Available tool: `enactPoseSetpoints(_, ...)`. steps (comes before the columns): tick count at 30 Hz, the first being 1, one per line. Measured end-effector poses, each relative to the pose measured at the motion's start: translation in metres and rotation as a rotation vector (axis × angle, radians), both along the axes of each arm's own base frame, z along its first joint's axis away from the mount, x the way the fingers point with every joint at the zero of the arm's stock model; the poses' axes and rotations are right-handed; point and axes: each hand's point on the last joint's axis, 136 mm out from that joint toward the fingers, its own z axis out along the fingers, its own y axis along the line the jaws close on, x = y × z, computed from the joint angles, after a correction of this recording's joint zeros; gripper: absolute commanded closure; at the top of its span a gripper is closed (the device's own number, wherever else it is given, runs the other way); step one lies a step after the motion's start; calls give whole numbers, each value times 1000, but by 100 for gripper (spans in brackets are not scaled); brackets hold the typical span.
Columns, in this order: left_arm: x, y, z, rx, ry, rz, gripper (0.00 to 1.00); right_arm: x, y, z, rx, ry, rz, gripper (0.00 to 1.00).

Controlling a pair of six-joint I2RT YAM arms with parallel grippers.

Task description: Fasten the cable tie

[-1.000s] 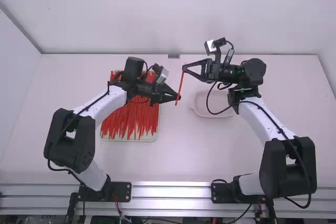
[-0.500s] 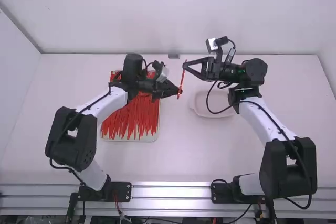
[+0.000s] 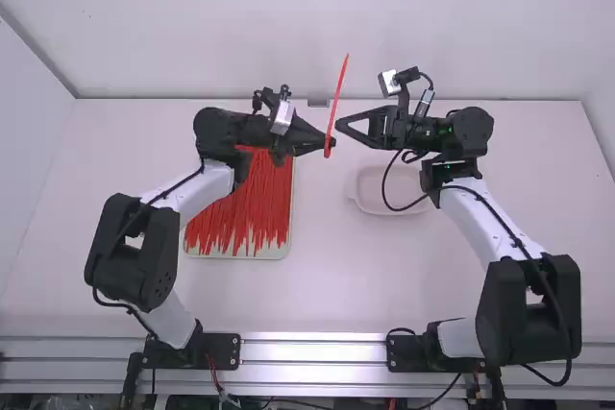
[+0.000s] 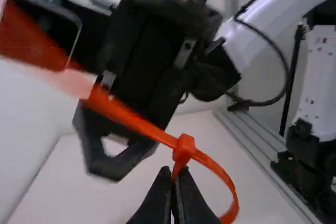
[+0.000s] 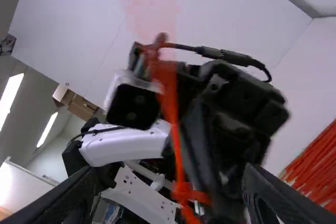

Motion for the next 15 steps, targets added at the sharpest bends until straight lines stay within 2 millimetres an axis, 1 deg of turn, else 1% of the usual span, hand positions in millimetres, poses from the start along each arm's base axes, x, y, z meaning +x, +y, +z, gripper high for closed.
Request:
enactPoseSetpoints(2,-5,1,3,5,22,-14,97,0,-1,0,0,-1,-1,25)
enactPoseSetpoints(5,-7,2,3,23,89,-27,97,0,-1,0,0,-1,-1,26)
enactPoseSetpoints(8,-5,1,0,42,168,-32,97,-1,1,0,0,0,5,26)
enactPoseSetpoints(10,-1,0,-5,59,239,-32,97,-4,6,0,2,0,18,28)
enactPoseSetpoints(11,-1,0,-5,60,243,-32,98,-5,7,0,1,-1,21,28)
enactPoseSetpoints(12,2,-1,-9,70,278,-31,97,-6,10,0,1,-1,28,30)
enactPoseSetpoints(15,8,-2,-16,81,330,-21,97,-9,13,0,1,0,38,38)
